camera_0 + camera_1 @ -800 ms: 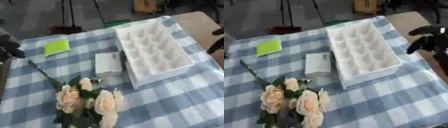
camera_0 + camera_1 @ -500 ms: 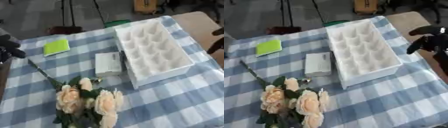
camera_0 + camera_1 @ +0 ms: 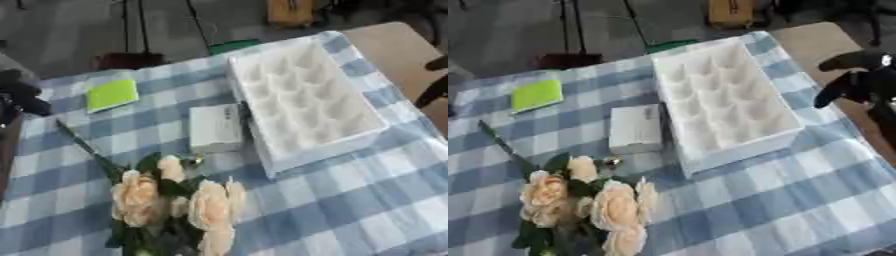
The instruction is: Pick up objects on the table and place them in the box.
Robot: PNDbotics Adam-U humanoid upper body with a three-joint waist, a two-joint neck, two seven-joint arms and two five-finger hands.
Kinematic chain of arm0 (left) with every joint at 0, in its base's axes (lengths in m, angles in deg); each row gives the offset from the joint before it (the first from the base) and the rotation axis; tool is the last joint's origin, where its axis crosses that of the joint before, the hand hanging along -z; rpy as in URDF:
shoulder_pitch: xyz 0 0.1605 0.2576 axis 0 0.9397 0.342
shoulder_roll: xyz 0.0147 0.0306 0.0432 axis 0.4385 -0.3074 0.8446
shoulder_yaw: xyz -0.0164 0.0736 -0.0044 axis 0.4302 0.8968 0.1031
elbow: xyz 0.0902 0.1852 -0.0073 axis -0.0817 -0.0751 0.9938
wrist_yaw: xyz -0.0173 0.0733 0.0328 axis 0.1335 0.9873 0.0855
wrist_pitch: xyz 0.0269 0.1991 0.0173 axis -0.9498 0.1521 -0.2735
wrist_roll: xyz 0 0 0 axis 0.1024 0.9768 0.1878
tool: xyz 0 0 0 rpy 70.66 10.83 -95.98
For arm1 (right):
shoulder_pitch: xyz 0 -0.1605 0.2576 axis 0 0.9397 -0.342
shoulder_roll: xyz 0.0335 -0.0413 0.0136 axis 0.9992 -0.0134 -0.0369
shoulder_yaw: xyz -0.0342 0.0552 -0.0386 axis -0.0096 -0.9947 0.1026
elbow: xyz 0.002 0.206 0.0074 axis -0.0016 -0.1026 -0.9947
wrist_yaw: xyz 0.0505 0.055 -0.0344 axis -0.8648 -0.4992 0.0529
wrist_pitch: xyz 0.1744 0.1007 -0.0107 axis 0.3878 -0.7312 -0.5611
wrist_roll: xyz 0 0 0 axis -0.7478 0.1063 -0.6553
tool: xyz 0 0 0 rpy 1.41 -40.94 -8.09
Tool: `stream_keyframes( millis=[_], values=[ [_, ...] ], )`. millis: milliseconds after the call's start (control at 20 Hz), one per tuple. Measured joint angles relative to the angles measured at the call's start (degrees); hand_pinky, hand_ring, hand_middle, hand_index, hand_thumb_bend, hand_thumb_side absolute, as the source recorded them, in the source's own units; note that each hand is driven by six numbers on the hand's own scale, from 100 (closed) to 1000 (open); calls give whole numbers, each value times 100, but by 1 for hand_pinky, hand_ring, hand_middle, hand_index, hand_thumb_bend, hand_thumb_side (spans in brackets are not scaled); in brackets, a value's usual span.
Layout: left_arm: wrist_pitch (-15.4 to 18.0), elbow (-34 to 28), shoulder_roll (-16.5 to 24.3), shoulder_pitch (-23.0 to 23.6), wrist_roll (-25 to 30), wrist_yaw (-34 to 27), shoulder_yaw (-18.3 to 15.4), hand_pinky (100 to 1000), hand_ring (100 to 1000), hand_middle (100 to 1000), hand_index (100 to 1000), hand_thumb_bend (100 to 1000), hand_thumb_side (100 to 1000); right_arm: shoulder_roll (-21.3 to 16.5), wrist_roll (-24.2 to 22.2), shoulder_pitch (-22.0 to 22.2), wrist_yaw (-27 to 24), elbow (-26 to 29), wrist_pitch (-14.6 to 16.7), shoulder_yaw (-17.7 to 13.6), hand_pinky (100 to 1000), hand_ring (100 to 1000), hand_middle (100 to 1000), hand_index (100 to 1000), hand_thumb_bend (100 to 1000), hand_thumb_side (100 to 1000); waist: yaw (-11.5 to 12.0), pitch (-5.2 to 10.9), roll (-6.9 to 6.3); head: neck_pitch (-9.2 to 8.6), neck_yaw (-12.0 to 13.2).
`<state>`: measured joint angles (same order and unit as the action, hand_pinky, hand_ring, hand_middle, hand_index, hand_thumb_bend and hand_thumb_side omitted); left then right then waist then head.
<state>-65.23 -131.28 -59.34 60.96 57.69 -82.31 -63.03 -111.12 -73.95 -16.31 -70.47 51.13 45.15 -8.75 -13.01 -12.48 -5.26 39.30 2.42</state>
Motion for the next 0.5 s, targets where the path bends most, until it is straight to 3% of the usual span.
stream_keyframes(
  millis=[50, 100, 250, 300, 350, 400, 450, 500],
  values=[
    [41, 0, 7, 0, 42, 30, 0, 588, 590, 621, 837, 228, 725, 0, -1, 0, 1, 0, -1, -1, 578, 591, 744, 791, 100, 738, -5, -1, -2, 0, -1],
    [98, 0, 18, 4, 99, 80, 0, 604, 597, 634, 844, 237, 647, 0, -2, 0, 1, 0, -2, -1, 578, 591, 744, 789, 100, 738, -10, -2, -3, 0, -3],
    [436, 0, 291, 85, 386, 452, -1, 621, 606, 648, 852, 262, 583, 0, -7, 0, 5, 0, -6, -1, 578, 590, 744, 788, 100, 738, -28, -3, -27, 1, -13],
    [552, 0, 416, 117, 454, 631, -5, 656, 630, 680, 869, 350, 488, 0, -8, 0, 7, 0, -7, -1, 578, 590, 744, 787, 100, 737, -29, -3, -32, 1, -18],
    [674, 0, 559, 143, 519, 844, -6, 660, 634, 685, 871, 359, 481, 0, -10, 0, 7, 0, -6, -1, 579, 590, 744, 787, 100, 737, -34, -3, -35, 1, -22],
    [804, 0, 737, 162, 585, 1092, -6, 703, 671, 725, 887, 461, 418, 0, -14, 0, 8, 0, -4, -1, 579, 590, 744, 786, 100, 736, -42, -3, -35, 1, -28],
    [936, 0, 935, 167, 659, 1380, -7, 703, 671, 725, 887, 461, 418, 0, -17, 1, 9, 0, -2, -1, 579, 590, 744, 786, 100, 736, -48, -2, -38, 1, -34],
    [1059, 0, 1135, 167, 729, 1685, -6, 741, 705, 757, 899, 582, 420, 0, -19, 2, 11, 0, -1, -1, 579, 589, 744, 785, 100, 737, -59, -2, -43, 2, -43]
  ],
)
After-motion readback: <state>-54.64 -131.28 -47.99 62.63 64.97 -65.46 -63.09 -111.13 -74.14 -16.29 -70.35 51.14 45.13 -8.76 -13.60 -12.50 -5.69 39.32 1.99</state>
